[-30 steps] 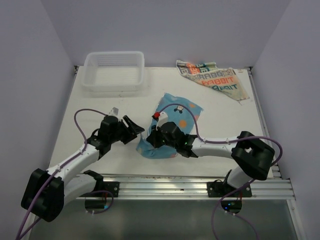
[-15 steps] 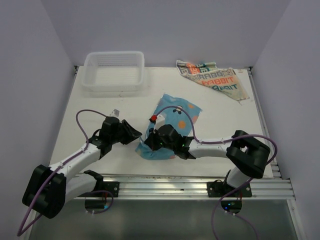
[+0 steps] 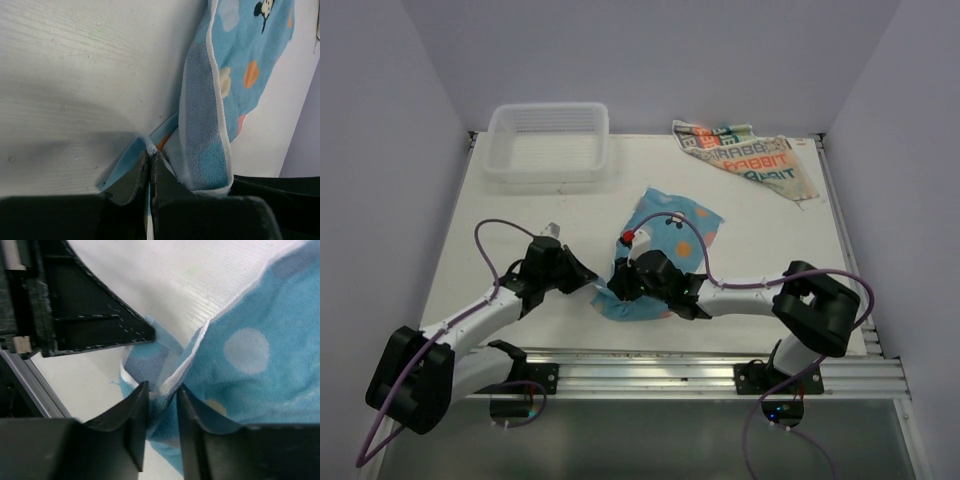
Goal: Roll the towels
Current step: Flatten the towel
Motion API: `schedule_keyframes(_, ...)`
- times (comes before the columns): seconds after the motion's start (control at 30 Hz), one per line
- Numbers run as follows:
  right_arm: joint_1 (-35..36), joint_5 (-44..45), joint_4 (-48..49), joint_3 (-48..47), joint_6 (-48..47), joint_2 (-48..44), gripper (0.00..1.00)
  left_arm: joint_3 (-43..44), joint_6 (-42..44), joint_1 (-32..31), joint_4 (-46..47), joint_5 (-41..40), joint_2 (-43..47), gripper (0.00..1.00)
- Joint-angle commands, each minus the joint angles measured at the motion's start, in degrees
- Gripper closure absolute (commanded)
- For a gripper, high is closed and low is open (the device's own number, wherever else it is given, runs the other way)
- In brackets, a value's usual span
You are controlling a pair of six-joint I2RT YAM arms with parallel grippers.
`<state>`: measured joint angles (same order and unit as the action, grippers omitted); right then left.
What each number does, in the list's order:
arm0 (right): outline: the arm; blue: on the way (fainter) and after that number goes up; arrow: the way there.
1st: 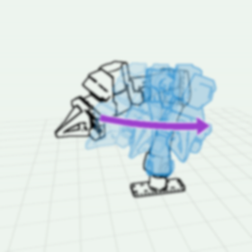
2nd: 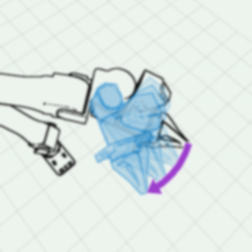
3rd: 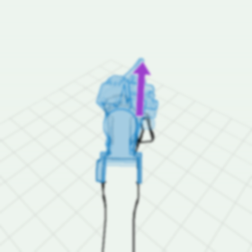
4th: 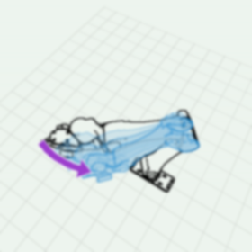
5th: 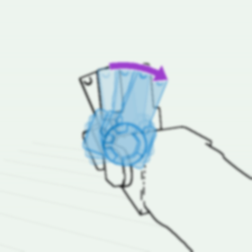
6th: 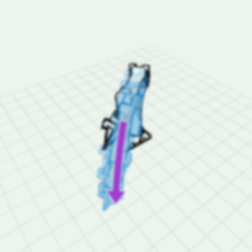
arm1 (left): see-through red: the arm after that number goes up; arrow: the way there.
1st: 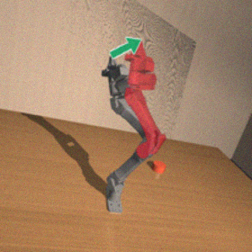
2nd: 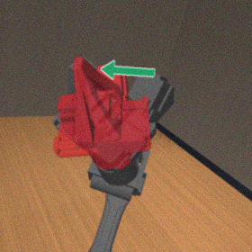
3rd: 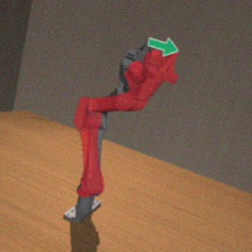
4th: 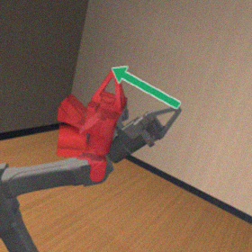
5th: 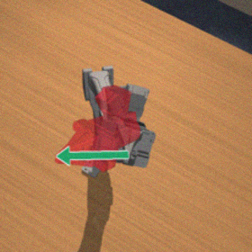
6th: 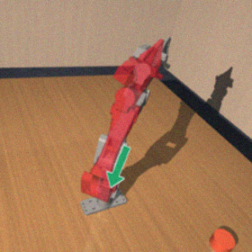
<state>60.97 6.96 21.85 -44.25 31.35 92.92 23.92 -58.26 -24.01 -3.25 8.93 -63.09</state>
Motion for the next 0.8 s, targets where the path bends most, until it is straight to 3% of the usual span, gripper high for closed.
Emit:
schedule_keyframes(0.0,0.2,4.2,-0.7,0.0,0.6,-4.9,0.64,4.2,3.9,-0.3,-4.4,-6.1,4.5,1.0)
schedule_keyframes(0.1,-0.1,9.5,-11.7,-5.2,1.2,-8.9,0.41,5.2,5.0,-0.5,-7.9,-10.3,9.5,1.0)
schedule_keyframes(0.2,-2.2,16.4,-23.8,-12.8,0.9,-10.2,0.3,4.4,5.4,-0.6,-10.3,-12.5,13.1,1.0)
schedule_keyframes(0.43,-19.2,15.4,-41.9,-31.8,4.9,-2.2,0.38,-1.0,5.0,-0.6,-12.2,-15.3,17.1,1.0)
schedule_keyframes(0.77,-25.9,16.3,-60.2,-76.8,0.4,36.8,0.49,-7.0,3.9,-0.6,-10.7,-12.4,18.9,1.0)
